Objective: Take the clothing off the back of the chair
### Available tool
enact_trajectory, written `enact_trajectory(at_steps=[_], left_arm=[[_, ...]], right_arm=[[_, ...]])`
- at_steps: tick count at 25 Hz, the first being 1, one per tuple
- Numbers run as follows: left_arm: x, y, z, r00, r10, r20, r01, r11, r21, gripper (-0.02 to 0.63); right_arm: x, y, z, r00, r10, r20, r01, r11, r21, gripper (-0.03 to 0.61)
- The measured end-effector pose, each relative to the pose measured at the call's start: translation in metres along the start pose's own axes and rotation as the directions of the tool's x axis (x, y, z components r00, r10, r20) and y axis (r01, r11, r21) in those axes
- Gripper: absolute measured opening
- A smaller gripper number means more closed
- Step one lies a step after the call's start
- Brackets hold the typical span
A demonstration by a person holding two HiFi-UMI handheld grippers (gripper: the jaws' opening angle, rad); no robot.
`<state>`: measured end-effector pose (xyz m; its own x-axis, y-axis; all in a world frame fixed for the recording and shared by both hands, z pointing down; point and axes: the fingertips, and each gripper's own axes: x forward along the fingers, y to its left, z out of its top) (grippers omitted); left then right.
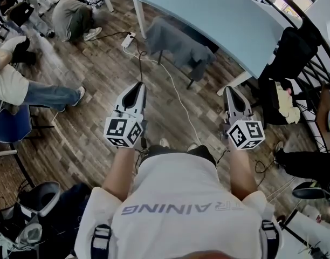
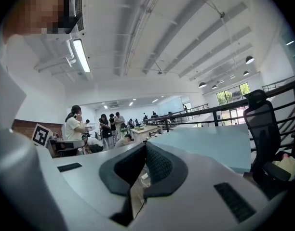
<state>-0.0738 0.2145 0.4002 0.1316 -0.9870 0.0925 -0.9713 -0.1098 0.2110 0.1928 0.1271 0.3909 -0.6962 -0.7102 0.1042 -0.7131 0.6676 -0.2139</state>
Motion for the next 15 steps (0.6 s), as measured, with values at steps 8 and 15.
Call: enact_trajectory(at_steps=[8, 15], left_arm=[[0.018, 0.029, -0.007, 1.000, 0.008, -0.024, -0.008, 1.000, 0.001, 0.051], [0.071, 0.044, -0.005, 0.999, 0.020, -0.044, -0.019, 1.000, 0.009, 0.051]], right_arm=[[0.027, 0.003, -0.016, 0.999, -0.009, -0.032, 0.009, 1.000, -0.002, 0.020], [0.077, -0.032, -0.021, 0.999, -0.005, -0.042, 0.006, 1.000, 0.028, 0.020]])
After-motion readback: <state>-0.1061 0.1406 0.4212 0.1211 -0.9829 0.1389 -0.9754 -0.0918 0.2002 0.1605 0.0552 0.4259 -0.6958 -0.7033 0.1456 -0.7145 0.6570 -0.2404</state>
